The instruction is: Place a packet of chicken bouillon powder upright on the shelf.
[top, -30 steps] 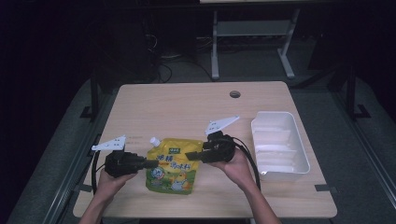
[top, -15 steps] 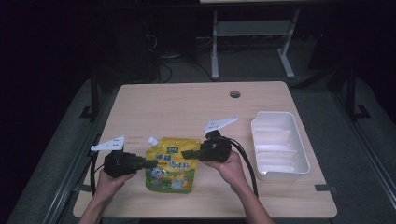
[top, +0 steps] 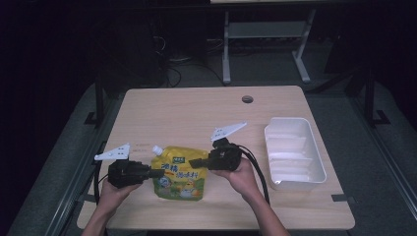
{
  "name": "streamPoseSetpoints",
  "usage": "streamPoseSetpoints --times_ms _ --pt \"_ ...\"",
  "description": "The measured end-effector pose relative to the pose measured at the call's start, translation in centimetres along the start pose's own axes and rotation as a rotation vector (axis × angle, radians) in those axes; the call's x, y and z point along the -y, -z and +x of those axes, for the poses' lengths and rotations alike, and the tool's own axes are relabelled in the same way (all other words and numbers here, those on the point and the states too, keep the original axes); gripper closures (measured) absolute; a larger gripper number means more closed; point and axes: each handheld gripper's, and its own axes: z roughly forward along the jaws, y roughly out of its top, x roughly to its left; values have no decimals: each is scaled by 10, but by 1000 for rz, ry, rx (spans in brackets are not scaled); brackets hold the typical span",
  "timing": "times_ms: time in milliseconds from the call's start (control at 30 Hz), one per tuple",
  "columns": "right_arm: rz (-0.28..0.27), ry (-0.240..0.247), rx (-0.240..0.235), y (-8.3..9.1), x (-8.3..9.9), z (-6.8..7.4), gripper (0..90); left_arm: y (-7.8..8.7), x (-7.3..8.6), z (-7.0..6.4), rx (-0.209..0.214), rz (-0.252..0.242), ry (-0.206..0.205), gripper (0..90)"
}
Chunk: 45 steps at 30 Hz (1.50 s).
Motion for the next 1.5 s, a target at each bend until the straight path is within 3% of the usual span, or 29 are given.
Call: streamPoseSetpoints --times_ms 133,267,367,633,967,1133,1500 --pt "24 29 11 1 -6 6 896 0 0 0 -12 -2 6 755" --pt "78 70 58 2 -15 11 897 3 -1 0 -31 -23 23 649" --pt "84 74 64 6 -17 10 898 11 0 3 -56 -44 38 576" --pt "85 84 76 18 -22 8 898 18 1 4 -90 -68 31 471" --pt "92 104 99 44 -34 9 898 13 1 0 -153 -28 -5 348" --pt "81 109 117 65 -39 9 898 9 2 0 -180 6 -5 291" --pt "63 136 144 98 -50 12 897 7 7 1 -214 52 -19 276"
